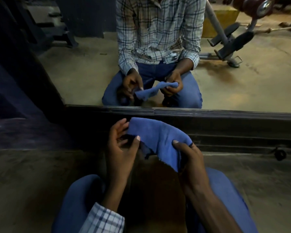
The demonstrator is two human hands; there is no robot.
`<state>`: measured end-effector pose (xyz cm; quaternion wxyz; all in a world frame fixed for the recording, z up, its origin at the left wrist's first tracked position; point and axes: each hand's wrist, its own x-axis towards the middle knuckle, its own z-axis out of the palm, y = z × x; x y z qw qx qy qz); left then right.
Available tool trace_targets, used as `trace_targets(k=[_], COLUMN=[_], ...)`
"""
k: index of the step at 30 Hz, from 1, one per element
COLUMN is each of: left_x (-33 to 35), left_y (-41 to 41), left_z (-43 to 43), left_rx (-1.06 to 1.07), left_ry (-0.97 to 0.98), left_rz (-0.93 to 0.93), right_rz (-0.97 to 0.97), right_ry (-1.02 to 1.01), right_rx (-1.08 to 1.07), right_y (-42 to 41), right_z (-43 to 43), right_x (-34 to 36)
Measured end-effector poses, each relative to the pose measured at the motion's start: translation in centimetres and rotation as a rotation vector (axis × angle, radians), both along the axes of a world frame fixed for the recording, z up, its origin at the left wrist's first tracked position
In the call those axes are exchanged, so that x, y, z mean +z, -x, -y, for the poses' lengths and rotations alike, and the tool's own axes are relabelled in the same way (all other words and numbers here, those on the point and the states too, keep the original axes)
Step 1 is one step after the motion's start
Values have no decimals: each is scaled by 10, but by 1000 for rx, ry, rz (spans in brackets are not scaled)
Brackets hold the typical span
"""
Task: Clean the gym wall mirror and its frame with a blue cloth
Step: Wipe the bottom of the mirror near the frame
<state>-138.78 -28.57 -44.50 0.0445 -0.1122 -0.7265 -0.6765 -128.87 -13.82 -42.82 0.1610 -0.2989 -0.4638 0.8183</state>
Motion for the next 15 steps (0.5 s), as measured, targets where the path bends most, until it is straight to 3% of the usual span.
trace_targets(k=[4, 9, 11, 15], left_x=[5, 7, 4, 9], left_y=[-5, -21, -21, -20], left_z=[-6, -19, -19, -15], left_rx=[-171, -364, -369, -319], left_ry=[-7, -102, -68, -37], left_rz=[22, 161, 147, 109], right_rz=[-65, -77, -97, -31], right_ry=[182, 156, 90, -236], right_rx=[38, 78, 71, 28], right_y=[-2, 3, 4, 1], right_z=[-2, 0, 1, 8], right_x=[-1, -6, -9, -3])
